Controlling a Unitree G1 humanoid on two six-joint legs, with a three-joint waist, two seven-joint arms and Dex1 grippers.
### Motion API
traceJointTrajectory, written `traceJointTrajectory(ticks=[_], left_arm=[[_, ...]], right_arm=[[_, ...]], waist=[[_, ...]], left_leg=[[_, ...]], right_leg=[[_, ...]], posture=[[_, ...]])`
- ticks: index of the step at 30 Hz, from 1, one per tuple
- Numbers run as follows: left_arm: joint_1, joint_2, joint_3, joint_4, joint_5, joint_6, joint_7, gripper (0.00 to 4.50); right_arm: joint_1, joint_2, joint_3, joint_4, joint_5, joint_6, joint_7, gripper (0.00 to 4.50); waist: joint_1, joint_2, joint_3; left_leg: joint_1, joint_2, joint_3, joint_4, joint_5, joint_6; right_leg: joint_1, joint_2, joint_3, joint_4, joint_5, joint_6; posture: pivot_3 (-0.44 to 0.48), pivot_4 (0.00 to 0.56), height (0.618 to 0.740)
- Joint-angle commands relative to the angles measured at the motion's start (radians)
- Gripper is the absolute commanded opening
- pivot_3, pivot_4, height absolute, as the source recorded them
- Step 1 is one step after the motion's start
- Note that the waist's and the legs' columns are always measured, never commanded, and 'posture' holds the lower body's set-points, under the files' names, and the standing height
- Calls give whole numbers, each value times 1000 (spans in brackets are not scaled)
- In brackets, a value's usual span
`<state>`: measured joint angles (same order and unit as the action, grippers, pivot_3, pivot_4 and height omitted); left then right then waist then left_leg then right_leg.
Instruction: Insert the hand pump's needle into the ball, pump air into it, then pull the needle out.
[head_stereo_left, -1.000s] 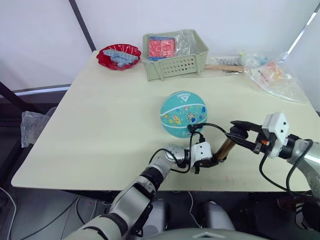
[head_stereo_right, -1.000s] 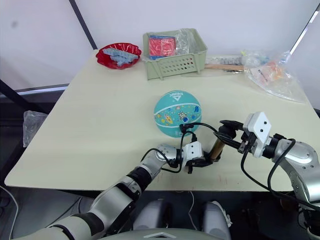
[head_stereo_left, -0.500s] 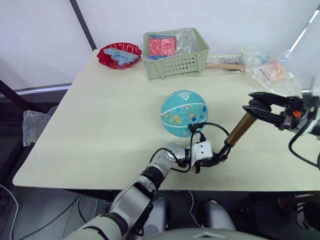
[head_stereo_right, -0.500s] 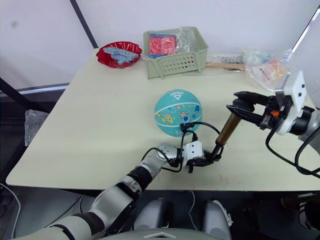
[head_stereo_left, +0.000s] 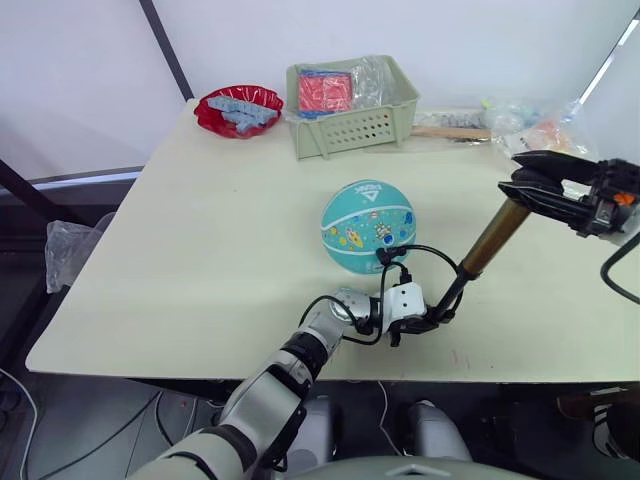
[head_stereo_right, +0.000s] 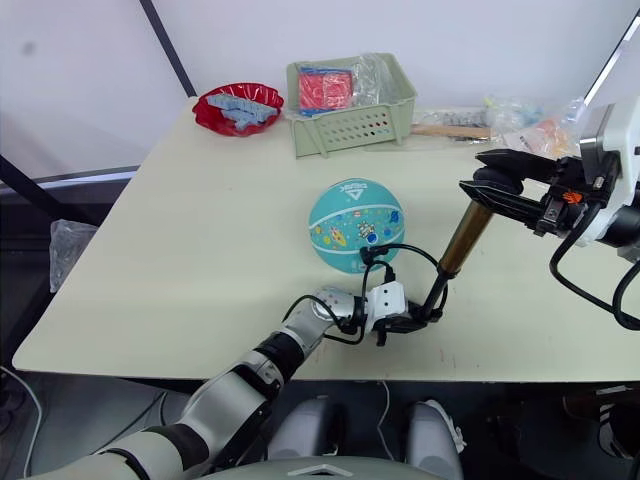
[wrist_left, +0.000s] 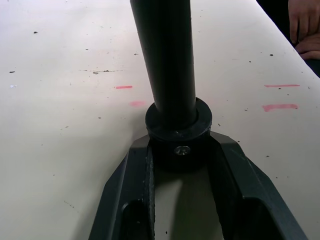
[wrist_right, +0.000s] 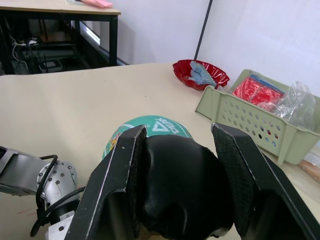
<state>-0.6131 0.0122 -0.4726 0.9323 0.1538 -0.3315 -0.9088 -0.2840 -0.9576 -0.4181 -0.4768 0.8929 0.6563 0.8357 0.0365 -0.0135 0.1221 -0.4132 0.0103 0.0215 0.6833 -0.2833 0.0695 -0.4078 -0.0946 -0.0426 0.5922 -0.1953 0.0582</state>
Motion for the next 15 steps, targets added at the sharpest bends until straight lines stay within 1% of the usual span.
traceJointTrajectory(ticks=[1,8,15], left_arm=[[60,57,-40,111,84,81,12,1085],[63,58,-40,108,83,85,12,1085],[65,60,-40,103,82,87,13,1085]], right_arm=[[51,2,-15,-37,-50,-29,-4,1579],[167,59,76,-60,-134,-106,4,1579],[279,140,180,-8,-285,-249,15,1579]], waist=[[-1,0,-1],[-2,-4,-5],[-2,-5,-8]], left_leg=[[0,0,0,0,0,0],[1,0,0,0,0,0],[1,0,0,0,0,0]], right_leg=[[0,0,0,0,0,0],[0,0,0,0,0,0],[0,1,0,0,0,0]], posture=[[0,150,738],[0,150,738],[0,150,738]])
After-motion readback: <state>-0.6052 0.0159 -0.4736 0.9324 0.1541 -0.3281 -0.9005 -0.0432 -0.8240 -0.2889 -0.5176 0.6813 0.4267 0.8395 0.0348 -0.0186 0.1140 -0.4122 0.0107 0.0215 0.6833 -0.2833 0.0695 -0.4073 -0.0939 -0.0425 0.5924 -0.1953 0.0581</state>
